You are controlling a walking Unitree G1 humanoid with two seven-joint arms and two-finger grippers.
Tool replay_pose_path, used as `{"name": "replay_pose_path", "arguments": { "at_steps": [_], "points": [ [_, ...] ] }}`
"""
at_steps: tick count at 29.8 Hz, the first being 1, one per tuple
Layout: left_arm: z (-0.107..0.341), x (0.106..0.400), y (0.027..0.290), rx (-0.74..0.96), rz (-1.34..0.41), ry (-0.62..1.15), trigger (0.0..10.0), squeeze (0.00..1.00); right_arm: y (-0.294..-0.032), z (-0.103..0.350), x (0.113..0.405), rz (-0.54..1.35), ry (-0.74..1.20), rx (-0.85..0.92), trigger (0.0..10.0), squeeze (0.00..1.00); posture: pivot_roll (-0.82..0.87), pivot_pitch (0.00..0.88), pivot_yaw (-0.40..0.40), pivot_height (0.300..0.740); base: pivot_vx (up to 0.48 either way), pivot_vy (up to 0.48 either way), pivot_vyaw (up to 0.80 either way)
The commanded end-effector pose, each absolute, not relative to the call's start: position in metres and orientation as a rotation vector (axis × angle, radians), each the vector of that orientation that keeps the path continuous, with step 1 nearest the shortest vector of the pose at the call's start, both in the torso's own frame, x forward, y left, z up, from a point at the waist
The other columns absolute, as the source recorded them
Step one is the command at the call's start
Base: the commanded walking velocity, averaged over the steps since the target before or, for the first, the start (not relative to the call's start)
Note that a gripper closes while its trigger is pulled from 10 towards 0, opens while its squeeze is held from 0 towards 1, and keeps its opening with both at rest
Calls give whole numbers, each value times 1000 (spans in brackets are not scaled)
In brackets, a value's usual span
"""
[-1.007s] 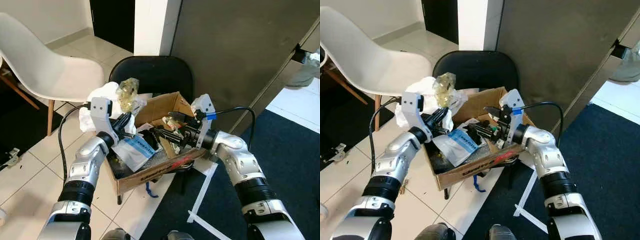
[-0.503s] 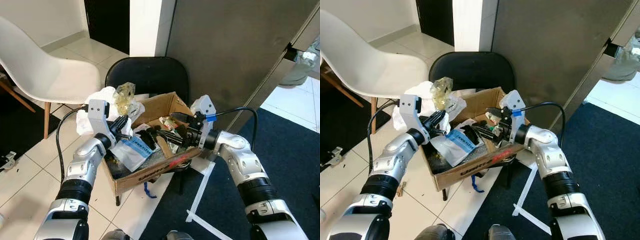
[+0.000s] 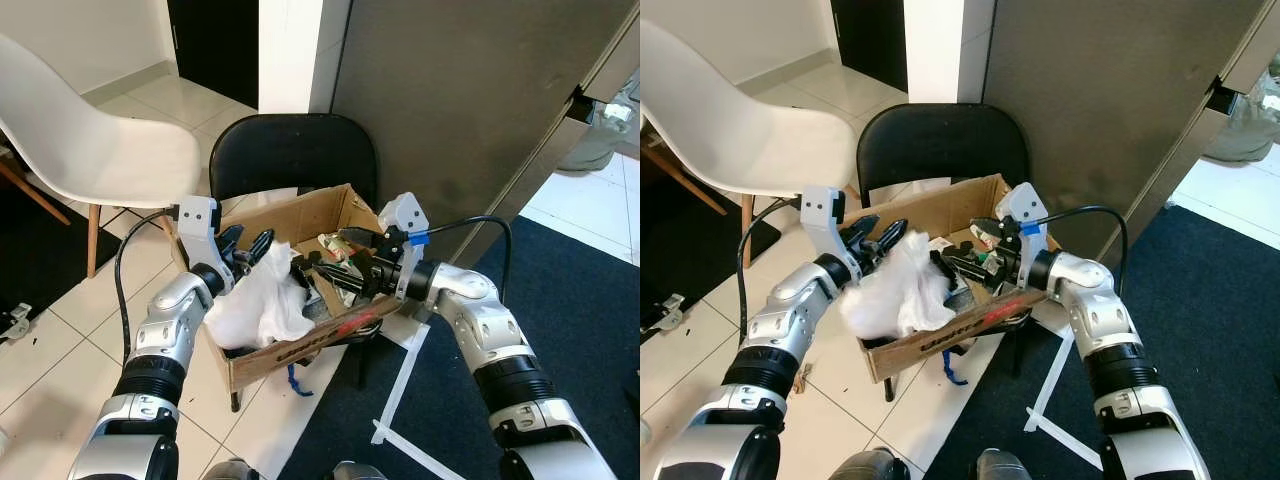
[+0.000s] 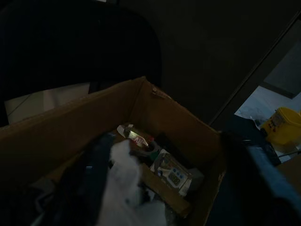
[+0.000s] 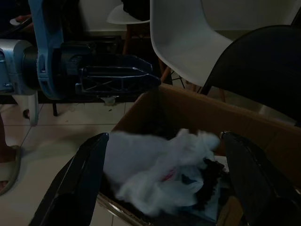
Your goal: Picking trash to rubbish bin
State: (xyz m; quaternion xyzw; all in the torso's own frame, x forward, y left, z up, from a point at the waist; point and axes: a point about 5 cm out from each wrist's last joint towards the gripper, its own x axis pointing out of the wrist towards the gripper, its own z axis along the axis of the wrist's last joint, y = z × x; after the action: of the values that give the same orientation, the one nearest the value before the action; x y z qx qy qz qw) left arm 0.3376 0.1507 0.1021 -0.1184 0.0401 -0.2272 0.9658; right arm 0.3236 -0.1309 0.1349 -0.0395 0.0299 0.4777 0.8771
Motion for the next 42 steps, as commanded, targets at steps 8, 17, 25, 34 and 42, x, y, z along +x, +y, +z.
{"name": "replay_pose_path", "arguments": {
  "at_steps": [8, 17, 25, 34, 42],
  "points": [
    [98, 338, 156, -197, -438, 96, 10000, 1000, -136, 129, 322, 985, 82, -84, 10000, 0, -39, 0, -73, 740, 0, 0, 0],
    [130, 338, 139, -251, -535, -70, 10000, 0, -136, 129, 323, 972, 75, -54, 10000, 0, -42, 0, -73, 740, 0, 0, 0],
    [138, 339, 103, -228, -609, -105, 10000, 0, -136, 132, 328, 902, 45, 61, 10000, 0, -40, 0, -71, 740, 0, 0, 0],
    [137, 338, 98, -107, -656, -83, 10000, 0, -135, 132, 329, 904, 45, 60, 10000, 0, -39, 0, -67, 740, 0, -126, 0],
    [136, 338, 98, -113, -655, -76, 10000, 0, -135, 132, 329, 904, 46, 66, 10000, 0, -38, 0, -67, 740, 0, -454, 0]
  ]
}}
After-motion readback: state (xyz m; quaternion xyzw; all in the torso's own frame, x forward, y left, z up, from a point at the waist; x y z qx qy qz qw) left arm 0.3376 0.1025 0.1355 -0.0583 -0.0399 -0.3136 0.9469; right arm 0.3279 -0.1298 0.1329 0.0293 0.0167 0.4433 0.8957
